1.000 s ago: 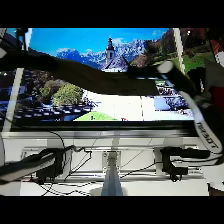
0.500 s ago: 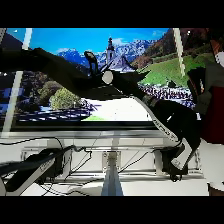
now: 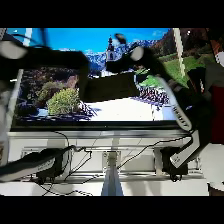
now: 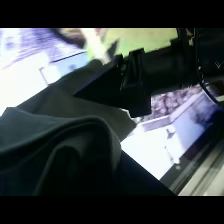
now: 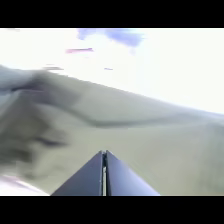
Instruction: Fold the clothes and pants, and hang the long-sleeved shirts on hangers.
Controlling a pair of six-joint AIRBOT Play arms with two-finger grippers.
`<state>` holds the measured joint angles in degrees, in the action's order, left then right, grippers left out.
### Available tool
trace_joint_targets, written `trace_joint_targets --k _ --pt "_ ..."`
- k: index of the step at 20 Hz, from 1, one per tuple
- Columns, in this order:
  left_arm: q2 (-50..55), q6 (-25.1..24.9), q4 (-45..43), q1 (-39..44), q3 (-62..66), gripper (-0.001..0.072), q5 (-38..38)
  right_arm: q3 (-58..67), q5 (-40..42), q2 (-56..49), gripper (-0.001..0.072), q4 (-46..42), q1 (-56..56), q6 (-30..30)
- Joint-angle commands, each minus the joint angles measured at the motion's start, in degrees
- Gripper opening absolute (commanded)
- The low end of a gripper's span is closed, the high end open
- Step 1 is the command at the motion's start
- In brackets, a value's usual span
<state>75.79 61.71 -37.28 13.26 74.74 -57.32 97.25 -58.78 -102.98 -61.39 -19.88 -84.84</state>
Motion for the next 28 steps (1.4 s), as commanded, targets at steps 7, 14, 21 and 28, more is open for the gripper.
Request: trace_joint_targets --k 7,14,21,28 --pt "17.51 -4.35 13.27 20.17 -0.11 0.0710 26.45 -1.44 -18.62 3.78 0.0357 -7.89 29.31 12.46" --pt "10.86 -13.25 13.29 12.20 -0.11 0.0706 18.18 -19.12 -13.03 -0.17 0.0631 11.85 28.37 12.52" --pt "5.86 -13.35 13.31 10.93 -0.13 0.0705 17.27 -20.24 -0.39 -5.84 0.0575 21.70 11.43 12.59" --pt "-3.19 -11.87 -8.20 9.18 -0.13 0.0701 12.02 -9.46 -1.42 -4.04 0.0013 8.44 8.50 12.24"
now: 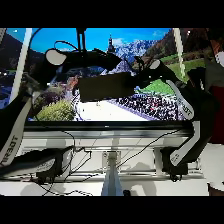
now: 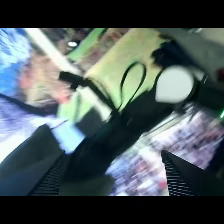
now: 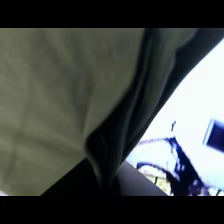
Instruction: Fold the clothes and pants, and hang the long-sleeved shirts on hangers.
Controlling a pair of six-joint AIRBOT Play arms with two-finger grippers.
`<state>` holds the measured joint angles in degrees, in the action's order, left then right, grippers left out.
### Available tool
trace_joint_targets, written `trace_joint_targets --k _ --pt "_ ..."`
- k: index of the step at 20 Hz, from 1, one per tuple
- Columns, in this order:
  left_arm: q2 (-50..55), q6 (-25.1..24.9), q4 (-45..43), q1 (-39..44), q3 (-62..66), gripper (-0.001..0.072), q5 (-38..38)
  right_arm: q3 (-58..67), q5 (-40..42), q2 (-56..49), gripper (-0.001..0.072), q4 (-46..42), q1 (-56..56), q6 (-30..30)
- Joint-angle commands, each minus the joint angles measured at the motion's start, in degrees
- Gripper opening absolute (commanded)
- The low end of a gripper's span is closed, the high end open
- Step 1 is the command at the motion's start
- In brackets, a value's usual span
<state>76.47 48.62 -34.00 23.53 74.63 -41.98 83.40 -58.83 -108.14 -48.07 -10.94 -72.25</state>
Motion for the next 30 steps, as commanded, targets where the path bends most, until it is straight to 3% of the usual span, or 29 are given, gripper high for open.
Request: trace_joint_targets --k 1,5,8,12,16,19,21,22,24,25,27,28,30 --pt "-5.77 2.54 -15.76 -2.19 -0.02 0.0693 -5.31 6.01 -2.69 2.40 0.0013 -7.08 0.37 -0.90" --pt "-14.19 8.79 -33.62 -9.16 -0.02 0.0693 -8.61 10.69 -6.29 12.85 0.0013 -17.40 6.01 -6.14" --pt "-18.84 9.73 -41.38 -15.89 -0.02 0.0694 -8.66 12.04 -7.93 23.61 0.0013 -24.48 13.00 -10.01" --pt "-21.46 9.73 -41.42 -22.53 -0.02 0.0694 -8.66 12.44 -13.79 35.60 0.0013 -33.75 26.18 -19.45" --pt "-21.42 9.70 -41.44 -23.65 -0.02 0.0694 -8.66 12.41 -23.28 42.60 0.0013 -40.81 41.53 -30.27" --pt "-21.42 9.70 -41.42 -23.65 -0.02 0.0694 -8.66 12.41 -29.83 45.00 0.0013 -43.41 52.61 -31.41" --pt "-21.42 9.70 -41.42 -23.65 -0.02 0.0694 -8.66 12.39 -33.68 45.18 0.0017 -44.04 59.28 -36.85" --pt "-21.42 9.70 -41.42 -23.65 -0.02 0.0694 -8.66 12.26 -35.04 45.09 0.0113 -43.89 62.07 -40.68" --pt "-21.42 9.73 -41.42 -23.65 -0.02 0.0694 -8.66 12.13 -36.72 45.09 0.0572 -43.80 65.46 -42.58" --pt "-21.42 9.73 -41.42 -23.65 -0.02 0.0694 -8.66 12.13 -36.72 45.09 0.0655 -43.76 66.07 -42.36" --pt "-21.42 9.73 -41.42 -23.65 -0.02 0.0694 -8.66 12.13 -36.20 45.05 0.0650 -42.91 65.92 -42.03" --pt "-21.42 9.70 -41.42 -23.65 -0.02 0.0694 -8.66 12.13 -35.63 44.92 0.0586 -41.83 65.37 -40.68" --pt "-21.42 9.73 -41.42 -23.65 -0.02 0.0694 -8.66 12.11 -36.28 44.11 0.0384 -40.37 62.55 -36.04"
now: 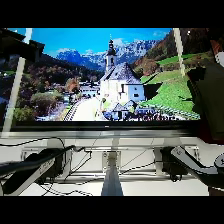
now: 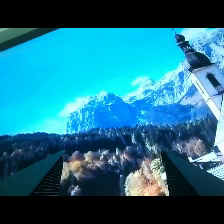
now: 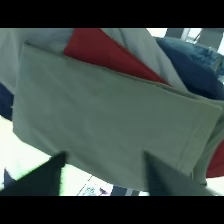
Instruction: Fold the clothes and pants, and hang the long-sleeved shirts on hangers.
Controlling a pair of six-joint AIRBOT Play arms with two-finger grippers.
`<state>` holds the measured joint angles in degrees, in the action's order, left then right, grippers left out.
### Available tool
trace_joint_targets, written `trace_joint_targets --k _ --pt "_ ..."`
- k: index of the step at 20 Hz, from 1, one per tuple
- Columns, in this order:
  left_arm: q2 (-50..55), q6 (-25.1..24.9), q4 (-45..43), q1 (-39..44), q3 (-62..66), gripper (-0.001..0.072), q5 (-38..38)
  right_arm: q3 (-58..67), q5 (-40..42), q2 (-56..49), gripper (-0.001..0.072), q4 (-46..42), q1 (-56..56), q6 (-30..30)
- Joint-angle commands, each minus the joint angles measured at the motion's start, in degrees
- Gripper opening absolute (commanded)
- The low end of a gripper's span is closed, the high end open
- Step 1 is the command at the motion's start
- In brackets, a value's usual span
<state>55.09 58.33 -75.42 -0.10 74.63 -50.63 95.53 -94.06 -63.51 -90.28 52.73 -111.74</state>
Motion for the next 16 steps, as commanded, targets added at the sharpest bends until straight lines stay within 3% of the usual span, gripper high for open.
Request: trace_joint_targets --k 1,2,7,11,16 --pt "-0.04 0.02 0.00 -0.02 -0.02 0.0694 0.00 -0.02 -1.70 -0.94 0.0236 2.05 -3.30 5.27" --pt "-0.04 0.00 0.00 -0.02 -0.02 0.0694 0.00 -0.02 -2.25 -1.22 0.0023 2.03 -6.23 6.51" --pt "-0.04 0.00 0.00 -0.02 -0.02 0.0694 0.00 0.00 0.81 -1.07 0.0014 3.06 -26.91 13.14" --pt "-0.04 0.00 0.00 -0.02 -0.02 0.0694 0.00 0.00 9.62 1.36 0.0014 3.56 -49.18 25.18" --pt "-0.04 0.00 0.00 -0.02 -0.02 0.0694 0.00 0.00 18.23 2.40 0.0013 2.21 -67.32 25.29"
